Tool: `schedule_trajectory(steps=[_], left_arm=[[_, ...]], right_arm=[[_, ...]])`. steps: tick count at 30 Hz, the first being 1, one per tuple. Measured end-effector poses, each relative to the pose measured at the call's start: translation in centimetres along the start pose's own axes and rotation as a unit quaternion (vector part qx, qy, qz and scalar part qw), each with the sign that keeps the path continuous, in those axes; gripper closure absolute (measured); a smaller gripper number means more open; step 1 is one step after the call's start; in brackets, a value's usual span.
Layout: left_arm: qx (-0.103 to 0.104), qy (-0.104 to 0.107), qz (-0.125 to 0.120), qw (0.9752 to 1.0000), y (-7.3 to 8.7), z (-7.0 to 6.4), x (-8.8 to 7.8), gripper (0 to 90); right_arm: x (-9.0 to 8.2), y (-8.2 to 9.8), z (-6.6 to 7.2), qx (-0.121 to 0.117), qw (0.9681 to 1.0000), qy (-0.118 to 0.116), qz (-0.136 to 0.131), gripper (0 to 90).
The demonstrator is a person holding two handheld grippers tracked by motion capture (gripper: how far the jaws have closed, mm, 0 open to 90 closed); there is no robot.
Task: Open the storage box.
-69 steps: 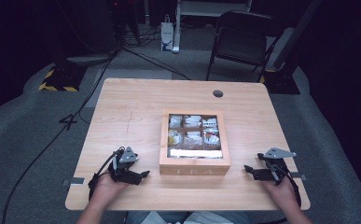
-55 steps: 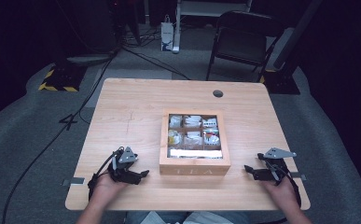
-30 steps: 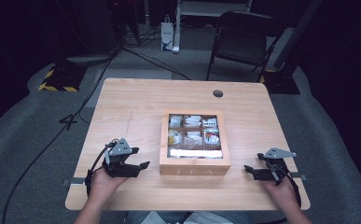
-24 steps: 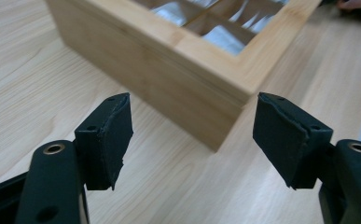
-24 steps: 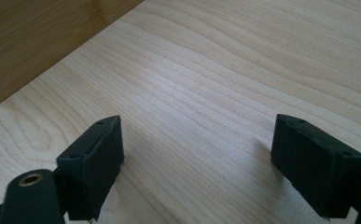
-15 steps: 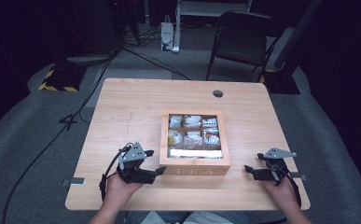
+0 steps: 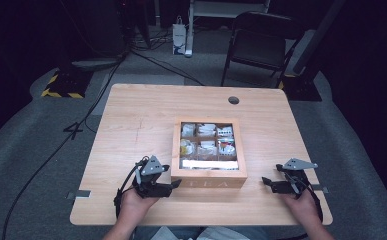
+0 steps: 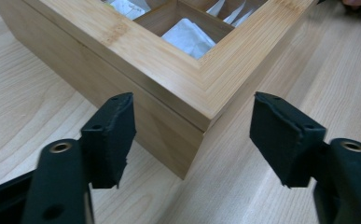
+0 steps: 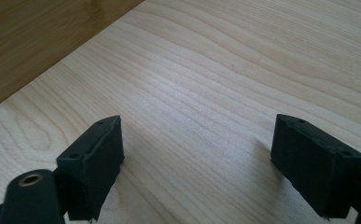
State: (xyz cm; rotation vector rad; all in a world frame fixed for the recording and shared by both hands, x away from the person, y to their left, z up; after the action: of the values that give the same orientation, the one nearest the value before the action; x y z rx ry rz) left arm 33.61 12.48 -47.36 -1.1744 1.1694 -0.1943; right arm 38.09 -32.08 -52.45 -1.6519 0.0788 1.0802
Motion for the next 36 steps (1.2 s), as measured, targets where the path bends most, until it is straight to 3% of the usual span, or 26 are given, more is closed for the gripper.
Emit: schedule_trajectory(steps=[6, 14, 16, 22, 36], left_arm=[[0.011, -0.005, 0.002, 0.9999, 0.1, -0.2, -0.2, 50.0], [0.020, -0.010, 0.006, 0.9997, 0.3, -0.4, -0.6, 58.3], [0.033, -0.014, 0.012, 0.9993, 0.3, -0.4, -0.7, 60.6], [0.043, -0.023, 0.016, 0.9987, 0.3, -0.6, -0.8, 64.9], [0.042, -0.012, 0.011, 0.9990, 0.4, -0.6, -1.6, 84.3]], right_arm=[[0.0, 0.0, 0.0, 0.000, 1.0000, 0.000, 0.000, 17.1], [0.0, 0.0, 0.0, 0.000, 1.0000, 0.000, 0.000, 17.1], [0.0, 0.0, 0.0, 0.000, 1.0000, 0.000, 0.000, 17.1], [0.0, 0.0, 0.0, 0.000, 1.0000, 0.000, 0.000, 17.1], [0.0, 0.0, 0.0, 0.000, 1.0000, 0.000, 0.000, 17.1]])
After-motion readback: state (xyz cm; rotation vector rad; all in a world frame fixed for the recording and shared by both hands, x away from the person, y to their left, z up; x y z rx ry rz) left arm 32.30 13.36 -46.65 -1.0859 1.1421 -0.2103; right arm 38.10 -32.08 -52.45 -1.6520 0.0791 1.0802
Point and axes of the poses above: each handheld gripper's, and its own axes: x roughly forward along the jaws, y roughly out of its underside, z roughly to its left, the point moved 3 cm from there along x, roughly forward along the jaws, and after that the axes turned 2 degrees about x, right-handed, at the moved point
